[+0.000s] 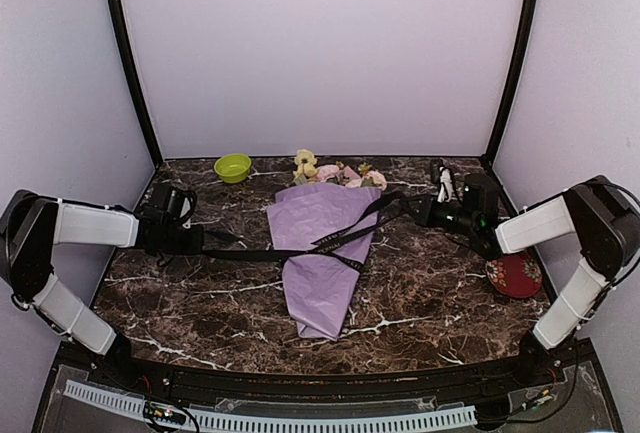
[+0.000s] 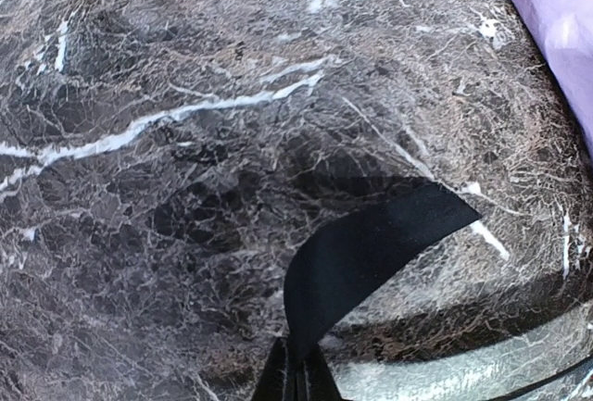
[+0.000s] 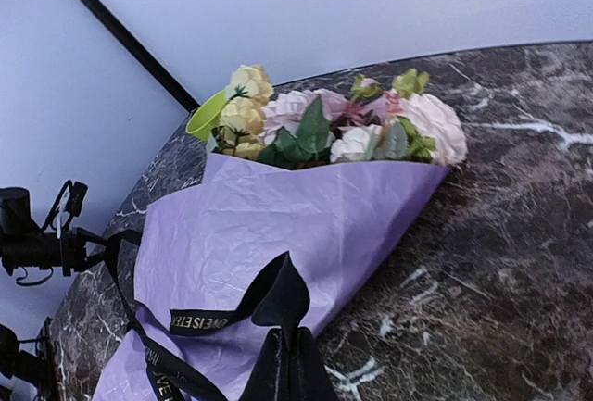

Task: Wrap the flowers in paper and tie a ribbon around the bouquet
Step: Cross the ribbon over the folded bouquet, then tie the ribbon around the folded bouquet.

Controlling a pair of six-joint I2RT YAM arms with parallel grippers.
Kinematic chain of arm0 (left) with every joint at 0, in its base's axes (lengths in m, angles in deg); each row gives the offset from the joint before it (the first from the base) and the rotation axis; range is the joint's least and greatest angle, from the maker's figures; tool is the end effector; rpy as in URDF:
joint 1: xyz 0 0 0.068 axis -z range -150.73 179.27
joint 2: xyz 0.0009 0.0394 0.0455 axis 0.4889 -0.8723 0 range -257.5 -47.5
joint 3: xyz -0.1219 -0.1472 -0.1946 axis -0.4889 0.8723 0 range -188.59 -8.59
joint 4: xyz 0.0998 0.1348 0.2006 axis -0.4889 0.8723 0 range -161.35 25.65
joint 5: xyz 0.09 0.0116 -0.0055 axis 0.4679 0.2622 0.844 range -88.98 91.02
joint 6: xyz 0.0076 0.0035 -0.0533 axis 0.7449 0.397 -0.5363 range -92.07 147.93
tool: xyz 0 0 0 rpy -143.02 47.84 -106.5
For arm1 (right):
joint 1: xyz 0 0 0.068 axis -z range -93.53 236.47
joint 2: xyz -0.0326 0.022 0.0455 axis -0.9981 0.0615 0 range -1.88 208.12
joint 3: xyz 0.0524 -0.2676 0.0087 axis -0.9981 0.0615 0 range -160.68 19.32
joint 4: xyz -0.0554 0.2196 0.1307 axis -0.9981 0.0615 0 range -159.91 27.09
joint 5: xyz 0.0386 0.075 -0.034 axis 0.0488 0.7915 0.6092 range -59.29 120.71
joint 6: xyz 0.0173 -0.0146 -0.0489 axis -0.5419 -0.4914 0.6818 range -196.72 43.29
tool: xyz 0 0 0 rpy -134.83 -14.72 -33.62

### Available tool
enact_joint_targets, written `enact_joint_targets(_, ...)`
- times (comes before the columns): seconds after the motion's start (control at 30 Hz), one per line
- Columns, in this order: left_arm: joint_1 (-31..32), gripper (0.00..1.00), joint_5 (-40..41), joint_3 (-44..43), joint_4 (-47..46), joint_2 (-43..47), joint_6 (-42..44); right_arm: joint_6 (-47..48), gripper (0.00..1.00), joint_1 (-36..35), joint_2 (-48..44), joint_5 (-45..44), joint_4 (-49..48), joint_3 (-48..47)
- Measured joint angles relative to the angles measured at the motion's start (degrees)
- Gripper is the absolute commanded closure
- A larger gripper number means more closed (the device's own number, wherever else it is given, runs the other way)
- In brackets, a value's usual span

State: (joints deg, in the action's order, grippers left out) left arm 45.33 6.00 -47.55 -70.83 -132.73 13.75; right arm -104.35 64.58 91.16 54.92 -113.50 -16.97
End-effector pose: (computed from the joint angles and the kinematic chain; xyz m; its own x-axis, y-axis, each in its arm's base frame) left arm 0.2755 -0.0761 0.1611 -0.7325 -0.0429 -0.6794 0.0405 0.9935 -0.1064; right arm 0.2935 0.1337 0.1809 -0.5167 0.2483 -0.8194 -0.5317 0.6571 0.5344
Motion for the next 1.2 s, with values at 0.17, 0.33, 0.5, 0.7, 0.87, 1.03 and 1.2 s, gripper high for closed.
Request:
enact_joint_targets(0.17,-0.2,1.00,-0.5,0.2,-0.9,0.0,0.0,-7.0,1.00,2.8,0.0,0.3,-1.9,2.4)
enact_joint_targets(0.33,-0.3,1.00,-4.3,0.2,-2.8,0.2,0.0,-9.5,1.00,1.6,1.5,1.7,-1.6,-1.2)
enact_joint_targets(0.5,0.3,1.00,-7.1,-0.2,-4.1,2.6,0.0,-8.9,1.00,-1.9,3.6,1.5,1.2,-8.7)
enact_joint_targets(0.7,8.8,1.00,-7.6,-4.2,-6.3,5.0,1.3,-5.5,1.00,-7.6,5.8,0.9,6.0,-18.4)
enact_joint_targets(0.87,14.4,1.00,-8.9,-9.5,-8.8,5.1,3.4,-4.1,1.00,-10.2,6.6,0.9,7.8,-22.5)
enact_joint_targets(1.03,14.9,1.00,-9.3,-11.5,-9.6,5.4,4.4,-4.2,1.00,-10.4,8.1,1.2,8.5,-25.1)
enact_joint_targets(1.2,15.9,1.00,-9.7,-11.6,-9.6,5.3,4.8,-4.2,1.00,-10.6,9.0,1.5,9.6,-26.1)
